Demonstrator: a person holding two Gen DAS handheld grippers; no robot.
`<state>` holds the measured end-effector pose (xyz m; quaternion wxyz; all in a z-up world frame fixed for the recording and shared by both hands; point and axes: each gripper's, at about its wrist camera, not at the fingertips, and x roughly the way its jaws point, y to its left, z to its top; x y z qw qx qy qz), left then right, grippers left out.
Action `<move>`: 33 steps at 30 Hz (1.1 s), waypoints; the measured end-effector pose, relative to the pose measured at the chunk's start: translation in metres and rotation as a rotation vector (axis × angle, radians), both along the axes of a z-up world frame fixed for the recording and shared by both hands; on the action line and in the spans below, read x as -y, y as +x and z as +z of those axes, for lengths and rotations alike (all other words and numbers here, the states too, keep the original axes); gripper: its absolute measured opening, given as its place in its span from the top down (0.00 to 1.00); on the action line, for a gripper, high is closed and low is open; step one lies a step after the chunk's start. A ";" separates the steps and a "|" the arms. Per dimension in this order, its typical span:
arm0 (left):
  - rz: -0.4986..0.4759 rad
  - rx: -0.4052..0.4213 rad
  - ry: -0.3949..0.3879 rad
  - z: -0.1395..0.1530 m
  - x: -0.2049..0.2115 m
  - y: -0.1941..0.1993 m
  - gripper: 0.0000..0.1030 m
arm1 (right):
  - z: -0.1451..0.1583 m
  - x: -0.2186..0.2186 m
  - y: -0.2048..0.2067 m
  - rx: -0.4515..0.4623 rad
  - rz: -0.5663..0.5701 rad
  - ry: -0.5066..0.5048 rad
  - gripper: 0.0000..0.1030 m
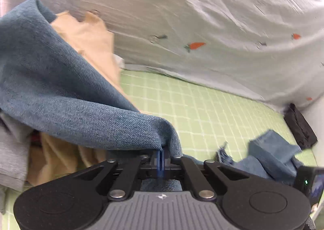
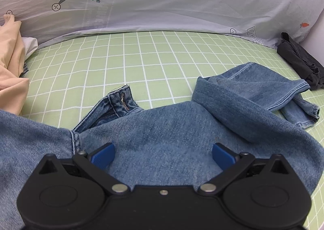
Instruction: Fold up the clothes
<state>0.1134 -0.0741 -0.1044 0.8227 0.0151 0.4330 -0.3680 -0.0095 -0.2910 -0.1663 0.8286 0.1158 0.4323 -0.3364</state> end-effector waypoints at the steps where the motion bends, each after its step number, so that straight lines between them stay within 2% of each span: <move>1: -0.032 0.009 0.016 -0.002 0.006 -0.007 1.00 | 0.000 0.001 -0.001 0.002 0.000 0.003 0.00; 4: -0.129 0.035 0.065 -0.007 0.022 -0.029 0.99 | 0.001 0.003 -0.004 0.008 0.000 0.013 0.00; 6: -0.123 0.043 0.051 -0.001 0.009 -0.028 0.93 | 0.002 0.003 -0.005 0.012 0.001 0.019 0.00; 8: -0.091 0.003 0.000 0.005 -0.011 -0.019 0.76 | 0.002 0.004 -0.006 0.017 -0.002 0.023 0.00; 10: -0.023 -0.026 -0.050 0.010 -0.036 -0.011 0.68 | 0.001 0.004 -0.005 0.020 -0.004 0.025 0.00; 13: 0.102 -0.056 -0.075 0.012 -0.068 -0.002 0.65 | 0.000 0.003 -0.003 0.017 -0.004 0.020 0.00; 16: 0.253 -0.075 -0.063 0.005 -0.090 0.010 0.65 | -0.001 0.002 -0.002 0.013 -0.003 0.011 0.00; 18: 0.380 -0.056 -0.033 0.003 -0.105 0.023 0.65 | 0.000 0.002 -0.003 0.012 -0.001 0.010 0.00; 21: 0.475 -0.056 -0.058 0.004 -0.124 0.045 0.60 | 0.001 0.001 -0.004 0.011 0.002 0.009 0.00; 23: 0.485 -0.075 -0.078 0.003 -0.127 0.059 0.59 | 0.001 0.001 -0.005 0.011 0.003 0.008 0.00; 27: 0.475 -0.110 -0.051 -0.008 -0.118 0.079 0.59 | 0.000 0.000 -0.001 0.003 -0.002 0.002 0.00; 33: 0.420 -0.199 -0.041 -0.025 -0.097 0.083 0.59 | -0.001 -0.001 0.001 -0.005 -0.004 -0.002 0.00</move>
